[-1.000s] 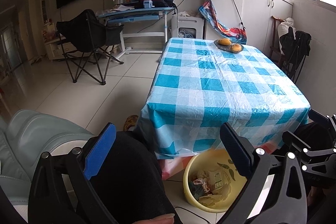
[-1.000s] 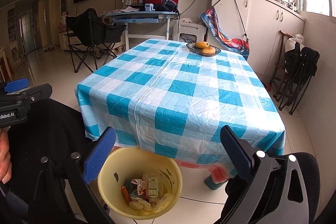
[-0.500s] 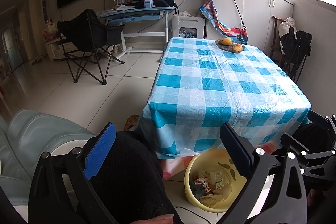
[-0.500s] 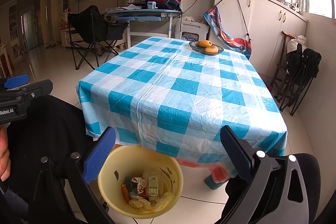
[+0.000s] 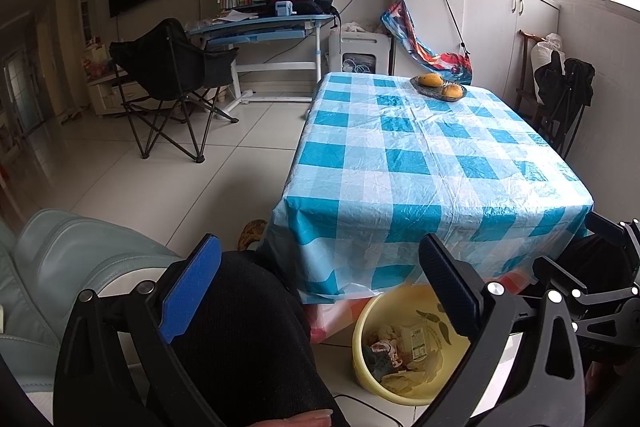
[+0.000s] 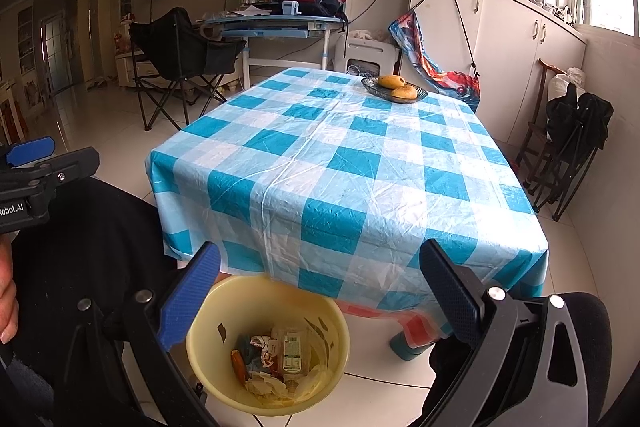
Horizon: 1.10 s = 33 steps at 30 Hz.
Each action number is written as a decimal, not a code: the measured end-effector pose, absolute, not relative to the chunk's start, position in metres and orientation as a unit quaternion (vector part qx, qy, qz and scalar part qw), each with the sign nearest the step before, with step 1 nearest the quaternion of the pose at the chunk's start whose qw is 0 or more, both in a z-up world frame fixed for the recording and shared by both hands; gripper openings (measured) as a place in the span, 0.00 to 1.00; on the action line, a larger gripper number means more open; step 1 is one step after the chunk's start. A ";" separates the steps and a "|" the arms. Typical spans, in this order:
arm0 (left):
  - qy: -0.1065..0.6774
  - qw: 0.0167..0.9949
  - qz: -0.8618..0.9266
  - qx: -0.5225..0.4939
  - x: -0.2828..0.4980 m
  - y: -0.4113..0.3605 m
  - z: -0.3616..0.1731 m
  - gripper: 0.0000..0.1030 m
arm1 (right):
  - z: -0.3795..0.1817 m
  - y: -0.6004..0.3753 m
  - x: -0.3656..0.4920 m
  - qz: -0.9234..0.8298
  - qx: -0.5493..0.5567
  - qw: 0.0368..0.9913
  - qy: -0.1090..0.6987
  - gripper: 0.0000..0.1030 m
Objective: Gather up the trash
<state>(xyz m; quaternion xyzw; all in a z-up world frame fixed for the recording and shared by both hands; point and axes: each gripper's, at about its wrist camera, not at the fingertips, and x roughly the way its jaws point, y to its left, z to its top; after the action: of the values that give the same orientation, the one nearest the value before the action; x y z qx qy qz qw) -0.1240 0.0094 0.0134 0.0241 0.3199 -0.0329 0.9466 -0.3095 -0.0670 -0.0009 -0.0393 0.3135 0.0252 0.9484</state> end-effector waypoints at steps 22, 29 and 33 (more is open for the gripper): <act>0.379 0.925 -0.006 0.035 -0.083 0.017 0.007 0.93 | 0.023 -0.134 -0.205 0.018 0.044 0.942 0.332 0.93; 0.397 0.917 -0.002 0.042 -0.058 0.008 0.001 0.93 | 0.008 -0.173 -0.118 -0.010 0.048 0.925 0.377 0.93; 0.402 0.915 -0.036 0.010 -0.046 0.008 0.000 0.93 | -0.013 -0.184 -0.060 -0.024 0.026 0.905 0.424 0.93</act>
<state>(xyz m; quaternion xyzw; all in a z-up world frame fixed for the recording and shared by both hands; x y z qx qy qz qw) -0.0455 0.0080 0.0004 0.0099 0.4019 -0.0357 0.9150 -0.0599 -0.1844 -0.0127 0.0264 0.4236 -0.0239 0.9051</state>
